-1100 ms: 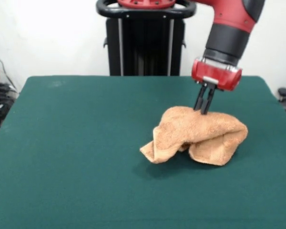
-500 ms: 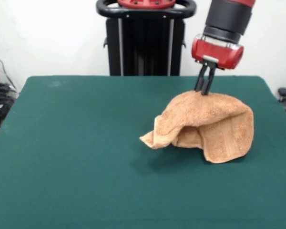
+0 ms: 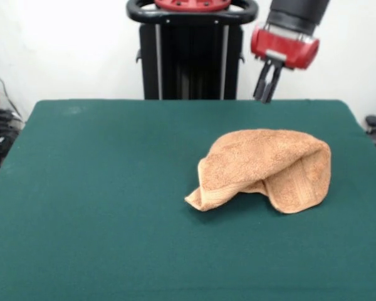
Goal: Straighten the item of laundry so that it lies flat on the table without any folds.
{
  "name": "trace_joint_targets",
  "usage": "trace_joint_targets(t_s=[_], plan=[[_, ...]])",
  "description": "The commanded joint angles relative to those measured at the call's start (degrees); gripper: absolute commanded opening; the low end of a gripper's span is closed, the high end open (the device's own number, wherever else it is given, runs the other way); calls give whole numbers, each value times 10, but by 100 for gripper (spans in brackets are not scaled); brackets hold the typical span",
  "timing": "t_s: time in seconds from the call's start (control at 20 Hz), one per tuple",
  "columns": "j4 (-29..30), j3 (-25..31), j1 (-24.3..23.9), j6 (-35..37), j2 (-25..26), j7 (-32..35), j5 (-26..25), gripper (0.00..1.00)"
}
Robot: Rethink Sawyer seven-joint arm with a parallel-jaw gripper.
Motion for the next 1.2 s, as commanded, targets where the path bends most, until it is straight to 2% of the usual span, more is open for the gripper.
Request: trace_joint_targets(t_s=[0.05,0.15,0.25,0.45,0.5,0.7,0.8,0.9,1.0,1.2], plan=[[-39,-90,61,208,-44,93,-56,0],[-42,-96,60,219,-50,93,-66,0],[-32,-73,40,196,-56,88,-67,0],[12,43,-44,39,-37,91,-59,0],[9,52,-53,12,-26,100,-64,0],[-22,30,-42,-56,27,142,-60,0],[-30,26,-44,-76,41,146,-50,0],[-28,47,-64,-97,40,152,-46,0],[-22,78,-89,-119,37,160,-49,0],[1,208,-198,-194,31,214,-109,0]])
